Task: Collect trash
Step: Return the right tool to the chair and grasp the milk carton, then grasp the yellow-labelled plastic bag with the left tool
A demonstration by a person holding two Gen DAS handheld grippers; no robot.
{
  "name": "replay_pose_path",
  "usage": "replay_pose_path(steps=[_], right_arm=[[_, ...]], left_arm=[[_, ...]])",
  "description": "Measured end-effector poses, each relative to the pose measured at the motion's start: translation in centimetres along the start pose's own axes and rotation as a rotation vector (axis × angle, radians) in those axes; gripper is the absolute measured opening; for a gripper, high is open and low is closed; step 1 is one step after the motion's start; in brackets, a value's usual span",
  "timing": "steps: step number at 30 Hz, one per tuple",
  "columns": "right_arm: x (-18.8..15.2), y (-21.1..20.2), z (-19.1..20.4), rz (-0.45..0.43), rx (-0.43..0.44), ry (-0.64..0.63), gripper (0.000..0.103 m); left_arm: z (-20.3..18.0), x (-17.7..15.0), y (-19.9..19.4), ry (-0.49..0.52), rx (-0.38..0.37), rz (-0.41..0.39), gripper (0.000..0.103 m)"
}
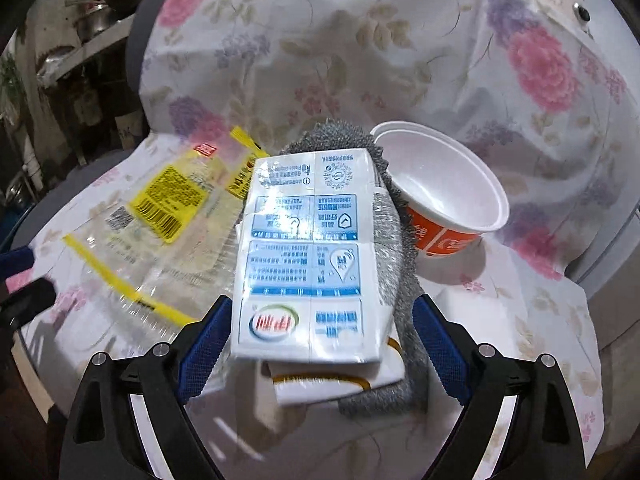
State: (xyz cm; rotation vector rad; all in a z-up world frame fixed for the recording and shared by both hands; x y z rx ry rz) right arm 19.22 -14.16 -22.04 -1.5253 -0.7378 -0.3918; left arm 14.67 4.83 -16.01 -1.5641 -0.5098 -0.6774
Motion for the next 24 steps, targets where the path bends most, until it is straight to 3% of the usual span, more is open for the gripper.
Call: replay_pose_path(steps=[2,7,12,16,24], right_arm=[[0.3,-0.6,-0.4,-0.021,0.026,0.042,0.076],[0.1,-5.9,-2.3,-0.118,0.058,0.115,0.075],[-1.9,-10.5,-4.8,-0.158,0.009,0.151,0.075],[-3.8,-12.1,-5.8,-0.159,-0.031,0.158,0.075],[-5.4,-12.2,-6.7,-0.146,-0.035,0.181,0.075]], left_arm=[[0.0,0.0,-0.3,-0.007,-0.009,0.001,0.068],[-0.3,0.2,-1.2,0.001,-0.026,-0.017,0.068],[-1.7,1.5,-0.8,-0.001,-0.122,-0.020,0.068],[-2.8,2.9,1.2,-0.026,-0.130,0.005,0.053],[-4.6,4.3,5.7,-0.018,-0.098,0.090,0.035]])
Point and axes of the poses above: each gripper's, at about its wrist camera, not at the fingertips, and y roughly the way its jaws point, z to its left, x to its top, the point moved 1 cm from there along y, roughly the way its jaws point, and after that the axes turned 2 degrees about y, right-handed, at the moved point
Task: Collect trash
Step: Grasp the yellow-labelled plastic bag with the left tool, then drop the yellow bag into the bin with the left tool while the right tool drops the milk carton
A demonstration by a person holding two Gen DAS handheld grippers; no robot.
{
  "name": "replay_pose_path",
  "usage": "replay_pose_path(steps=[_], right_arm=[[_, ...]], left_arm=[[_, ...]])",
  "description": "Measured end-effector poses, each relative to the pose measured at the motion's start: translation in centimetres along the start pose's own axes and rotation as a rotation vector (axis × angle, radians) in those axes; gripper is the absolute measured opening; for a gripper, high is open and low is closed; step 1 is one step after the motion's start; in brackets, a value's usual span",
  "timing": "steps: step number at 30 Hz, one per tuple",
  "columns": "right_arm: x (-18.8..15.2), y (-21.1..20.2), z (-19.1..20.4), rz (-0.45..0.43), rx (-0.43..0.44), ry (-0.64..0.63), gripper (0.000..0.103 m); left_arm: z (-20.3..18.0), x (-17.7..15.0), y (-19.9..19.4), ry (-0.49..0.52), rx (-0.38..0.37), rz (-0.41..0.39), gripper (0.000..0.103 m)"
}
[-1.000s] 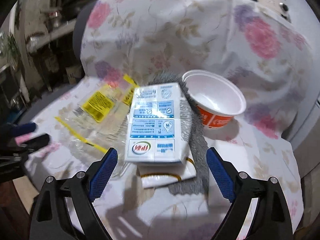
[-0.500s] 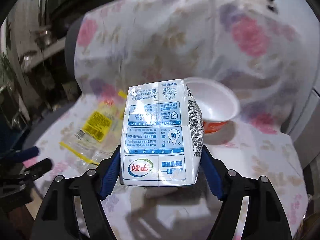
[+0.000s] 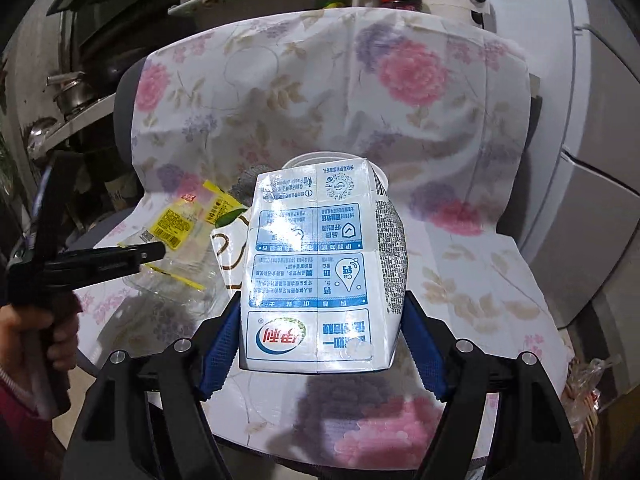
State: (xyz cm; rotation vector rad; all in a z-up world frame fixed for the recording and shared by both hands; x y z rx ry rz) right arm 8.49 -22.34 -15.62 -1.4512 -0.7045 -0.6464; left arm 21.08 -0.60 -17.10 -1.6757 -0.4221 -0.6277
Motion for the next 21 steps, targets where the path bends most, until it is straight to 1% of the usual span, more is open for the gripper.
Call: replay_pose_path(steps=[2,4,5,6,9,12,16,18,21], right_arm=[[-0.2,0.0,-0.3,0.002,0.003,0.006,0.075],[-0.2,-0.1,-0.4,0.002,0.010,0.008,0.075],[-0.2,-0.2,-0.4,0.000,0.012,0.007,0.075],[-0.1,-0.3,-0.4,-0.003,0.013,0.005,0.075],[0.1,-0.5,-0.5,-0.016,0.012,0.009,0.075],[0.4,-0.6,-0.6,-0.028,0.006,0.014,0.075],[0.7,-0.3,-0.7,-0.025,0.022,0.037,0.075],[0.7,0.0,-0.5,-0.023,0.027,0.038,0.075],[0.7,0.1,-0.4,-0.013,0.044,0.052,0.075]], left_arm=[[0.0,0.3,0.8,-0.011,0.015,0.011,0.029],[0.2,0.7,1.1,-0.021,0.026,0.005,0.012],[0.3,1.0,0.9,-0.024,0.028,-0.006,0.008],[0.4,1.3,0.6,-0.028,0.027,-0.023,0.001],[0.6,2.0,-0.9,-0.032,0.004,-0.071,0.000],[0.8,2.4,-3.4,-0.017,0.027,-0.150,0.000],[1.9,2.4,-6.2,-0.028,0.034,-0.204,0.000],[2.4,1.8,-7.7,-0.042,0.014,-0.225,0.000],[2.5,0.3,-9.1,-0.044,-0.036,-0.230,0.000]])
Point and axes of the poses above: each gripper's, at about its wrist camera, not at the fingertips, and y roughly the way its jaws point, z to its left, x to its top, the point moved 1 cm from there along y, roughly the way its jaws point, and after that the axes turned 2 degrees about y, right-handed, at the moved point
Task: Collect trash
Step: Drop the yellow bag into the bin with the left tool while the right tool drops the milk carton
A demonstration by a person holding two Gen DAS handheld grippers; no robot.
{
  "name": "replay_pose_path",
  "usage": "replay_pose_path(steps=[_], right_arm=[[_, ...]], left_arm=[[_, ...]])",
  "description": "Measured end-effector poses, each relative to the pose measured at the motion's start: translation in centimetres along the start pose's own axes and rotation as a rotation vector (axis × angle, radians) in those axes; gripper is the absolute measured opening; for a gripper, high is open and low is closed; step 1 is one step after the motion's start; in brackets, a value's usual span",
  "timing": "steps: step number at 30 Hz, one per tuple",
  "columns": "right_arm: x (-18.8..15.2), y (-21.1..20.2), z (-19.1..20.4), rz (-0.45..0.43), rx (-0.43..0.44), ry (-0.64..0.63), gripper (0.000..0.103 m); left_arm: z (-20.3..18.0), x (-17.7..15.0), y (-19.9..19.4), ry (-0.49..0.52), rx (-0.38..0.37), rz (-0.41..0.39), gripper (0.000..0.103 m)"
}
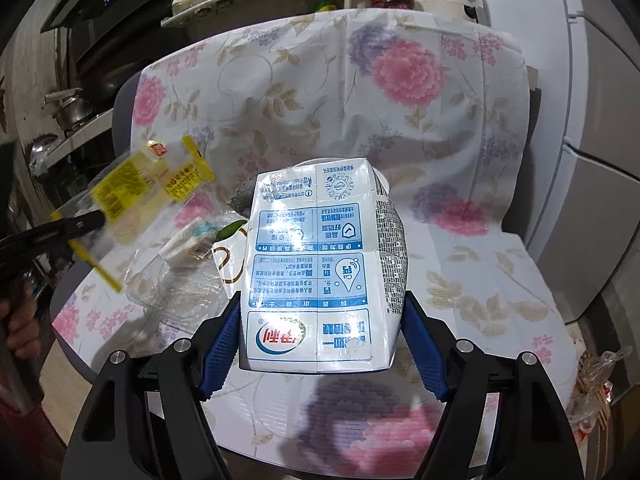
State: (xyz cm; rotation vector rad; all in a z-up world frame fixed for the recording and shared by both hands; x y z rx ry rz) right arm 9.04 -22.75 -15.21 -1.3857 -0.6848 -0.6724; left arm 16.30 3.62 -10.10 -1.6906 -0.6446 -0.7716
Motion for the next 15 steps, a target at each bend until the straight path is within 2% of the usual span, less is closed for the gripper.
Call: replay_pose_path(steps=[4,11,15], right_arm=[[0.1,-1.7,-0.6,-0.028,-0.013,0.022,0.075],[-1.2,-7.5,-4.6,-0.098,-0.124,0.081,0.075],[-3.1,-11.0,-8.0,-0.109,-0.200,0.143,0.075]], left_arm=[[-2.2,-1.9,-2.4,0.047,-0.079,-0.013,0.000],[-8.7,-4.5,-5.4,0.191,-0.234,-0.083,0.000],[-13.2,-6.6,-6.0,0.287,-0.377,-0.071,0.000]])
Point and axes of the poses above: each gripper's, at about its wrist camera, not at the fingertips, and y roughly the way its jaws point, z to its left, x to its top, the point moved 1 cm from there along y, roughly the way its jaws point, and after that the axes turned 2 degrees about y, right-handed, at the moved point
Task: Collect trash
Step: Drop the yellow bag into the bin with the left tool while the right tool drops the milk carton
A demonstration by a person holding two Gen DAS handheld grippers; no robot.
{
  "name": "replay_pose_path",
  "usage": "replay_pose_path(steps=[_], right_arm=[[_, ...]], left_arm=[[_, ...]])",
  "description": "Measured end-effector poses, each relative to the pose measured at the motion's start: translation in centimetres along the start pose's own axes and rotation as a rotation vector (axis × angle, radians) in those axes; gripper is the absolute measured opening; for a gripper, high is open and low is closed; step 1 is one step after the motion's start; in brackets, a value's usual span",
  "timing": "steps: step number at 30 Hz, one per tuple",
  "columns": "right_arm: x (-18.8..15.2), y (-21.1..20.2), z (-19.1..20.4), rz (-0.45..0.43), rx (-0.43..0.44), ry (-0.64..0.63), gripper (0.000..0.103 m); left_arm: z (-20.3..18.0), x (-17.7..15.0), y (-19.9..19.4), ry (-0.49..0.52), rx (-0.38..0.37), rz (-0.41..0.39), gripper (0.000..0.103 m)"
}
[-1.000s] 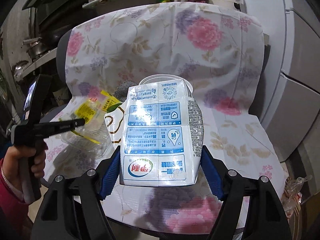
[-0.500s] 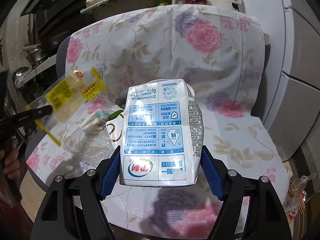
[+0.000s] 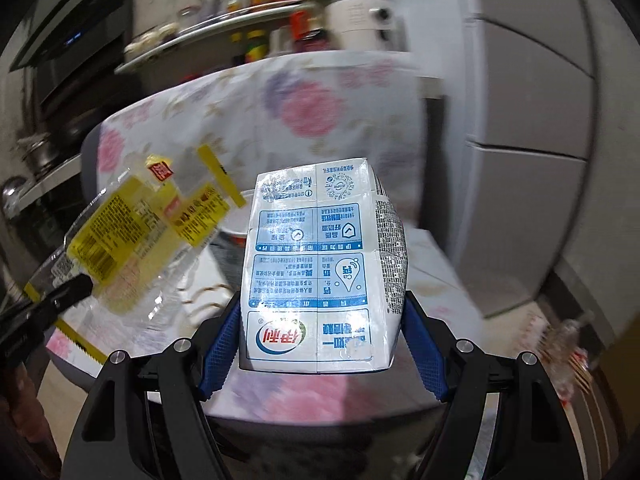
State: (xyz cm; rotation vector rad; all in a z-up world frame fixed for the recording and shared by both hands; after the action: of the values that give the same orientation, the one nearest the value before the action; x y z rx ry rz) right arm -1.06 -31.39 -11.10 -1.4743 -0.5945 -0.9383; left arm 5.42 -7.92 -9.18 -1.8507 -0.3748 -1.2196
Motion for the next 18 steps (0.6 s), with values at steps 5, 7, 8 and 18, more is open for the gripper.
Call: replay_pose_path(steps=[5,7,8,18], right_arm=[[-2.2,-4.1,-5.4,-0.011,-0.135,0.064,0.075],[-3.2,-5.7,-7.4,-0.019,-0.184,0.092,0.075],[-3.8,-6.6,-8.4,-0.024,-0.222,0.104,0.075],[-8.6,-12.8,-16.0,-0.050,-0.403,0.256,0.075]], left_arm=[[-5.8,-1.6,2.6,0.094,-0.173,0.064,0.000],[-8.6,-2.3,3.8,0.137,-0.241,0.097,0.000],[-9.8,-2.6,4.2,0.160,-0.265,0.109,0.000],[-21.1,-6.6,8.2,0.366,-0.494,0.279,0.000]])
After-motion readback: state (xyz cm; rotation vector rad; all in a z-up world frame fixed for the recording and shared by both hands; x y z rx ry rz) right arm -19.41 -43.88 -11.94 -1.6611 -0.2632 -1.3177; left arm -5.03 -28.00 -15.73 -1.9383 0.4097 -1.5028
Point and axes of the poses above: each gripper's, at about its wrist camera, not at the fingertips, and y roughly the way its jaws point, z to its left, x to its top, the point moved 1 cm from there along y, roughly the way its jaws point, and after that the axes turned 2 degrees about y, right-handed, at the moved point
